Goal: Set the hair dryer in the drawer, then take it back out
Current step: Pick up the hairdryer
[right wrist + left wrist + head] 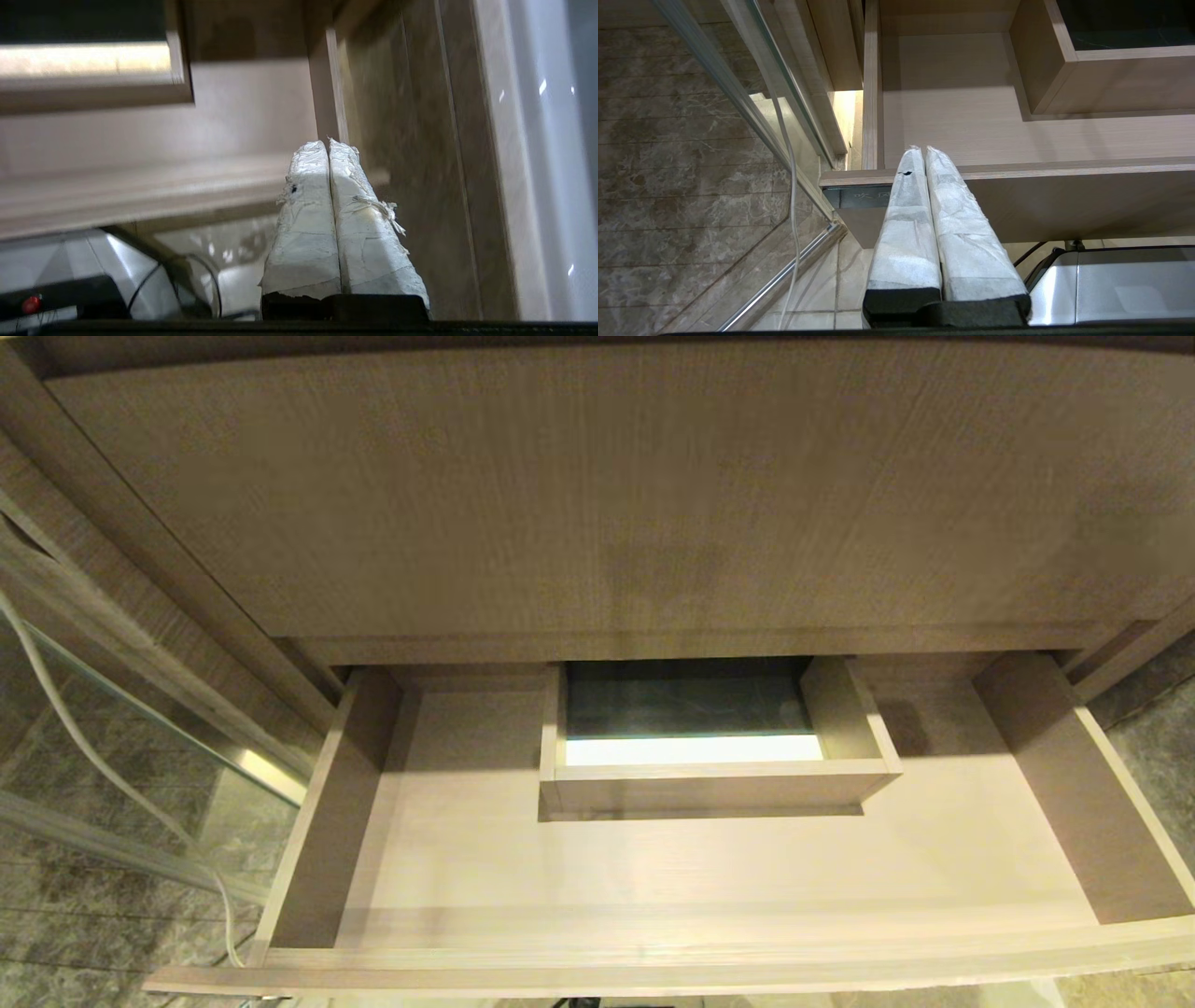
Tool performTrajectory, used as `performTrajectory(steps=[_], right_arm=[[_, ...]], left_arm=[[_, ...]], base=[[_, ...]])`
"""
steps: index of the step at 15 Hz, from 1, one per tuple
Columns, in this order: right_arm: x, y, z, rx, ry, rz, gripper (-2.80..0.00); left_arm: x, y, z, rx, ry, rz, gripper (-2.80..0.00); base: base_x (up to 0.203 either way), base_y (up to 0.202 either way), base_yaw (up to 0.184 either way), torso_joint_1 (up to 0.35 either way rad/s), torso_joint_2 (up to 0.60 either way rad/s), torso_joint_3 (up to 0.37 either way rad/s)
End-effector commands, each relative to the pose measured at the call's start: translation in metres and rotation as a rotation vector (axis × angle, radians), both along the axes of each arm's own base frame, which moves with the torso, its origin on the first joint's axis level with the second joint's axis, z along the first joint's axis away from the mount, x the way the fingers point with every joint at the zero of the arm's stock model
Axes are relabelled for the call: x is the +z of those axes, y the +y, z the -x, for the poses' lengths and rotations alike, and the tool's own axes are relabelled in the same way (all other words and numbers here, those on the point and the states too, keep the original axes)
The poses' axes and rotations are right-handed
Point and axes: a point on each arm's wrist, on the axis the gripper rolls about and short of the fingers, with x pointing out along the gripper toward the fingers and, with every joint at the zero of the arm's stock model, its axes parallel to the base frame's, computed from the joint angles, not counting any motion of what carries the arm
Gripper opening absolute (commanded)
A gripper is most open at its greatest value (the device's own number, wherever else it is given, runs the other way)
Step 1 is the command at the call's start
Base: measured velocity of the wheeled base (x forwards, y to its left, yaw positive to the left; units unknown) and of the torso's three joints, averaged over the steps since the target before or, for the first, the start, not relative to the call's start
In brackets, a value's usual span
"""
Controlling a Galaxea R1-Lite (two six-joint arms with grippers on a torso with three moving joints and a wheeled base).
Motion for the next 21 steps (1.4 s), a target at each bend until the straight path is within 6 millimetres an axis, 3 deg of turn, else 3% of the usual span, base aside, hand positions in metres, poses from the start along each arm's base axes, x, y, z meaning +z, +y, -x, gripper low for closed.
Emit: performTrajectory(steps=[1, 5, 7, 9, 12, 14, 16, 18, 20, 21], right_arm=[[-0.043, -0.002, 0.028, -0.072, 0.036, -0.018, -2.80], [-0.119, 0.009, 0.066, -0.050, 0.063, -0.019, -2.80], [-0.148, 0.017, 0.073, 0.024, 0.097, -0.001, -2.80], [-0.155, 0.023, 0.059, 0.241, 0.080, -0.009, -2.80], [-0.148, 0.022, 0.026, 0.334, -0.184, 0.167, -2.80], [-0.153, 0.022, 0.013, 0.378, -0.268, 0.236, -2.80], [-0.149, 0.023, 0.020, 0.425, -0.230, 0.226, -2.80], [-0.144, 0.020, 0.051, 0.509, -0.190, 0.188, -2.80], [-0.156, 0.019, 0.068, 0.518, -0.220, 0.186, -2.80], [-0.174, 0.019, 0.071, 0.520, -0.239, 0.187, -2.80]], left_arm=[[0.000, 0.000, 0.000, 0.000, 0.001, 0.000, -2.80], [0.000, 0.000, 0.000, 0.000, 0.001, 0.000, -2.80], [0.000, 0.000, 0.000, 0.000, 0.001, -0.003, -2.80], [0.000, 0.000, 0.000, 0.000, 0.001, -0.005, -2.80], [0.000, 0.000, 0.000, 0.002, -0.001, -0.006, -2.80], [0.000, 0.000, 0.000, 0.000, 0.001, -0.003, -2.80], [0.000, 0.000, 0.000, -0.001, 0.003, -0.010, -2.80], [0.000, 0.000, 0.000, -0.001, 0.005, -0.011, -2.80], [0.000, 0.000, 0.000, -0.003, 0.006, -0.010, -2.80], [-0.001, 0.000, 0.000, -0.002, 0.005, -0.010, -2.80]], base=[[0.000, 0.000, 0.000, 0.000, 0.00, 0.000], [0.000, 0.000, 0.000, 0.000, 0.00, 0.000], [0.000, 0.000, 0.000, 0.000, 0.00, 0.000], [0.000, 0.000, 0.000, 0.000, 0.00, 0.000], [0.000, 0.000, 0.000, 0.000, 0.00, 0.000], [0.000, 0.000, 0.000, 0.000, 0.00, 0.000], [0.000, 0.000, 0.000, 0.000, 0.00, 0.000], [0.000, 0.000, 0.000, 0.000, 0.00, 0.000], [0.000, 0.000, 0.000, 0.000, 0.00, 0.000], [0.000, 0.000, 0.000, 0.000, 0.00, 0.000]])
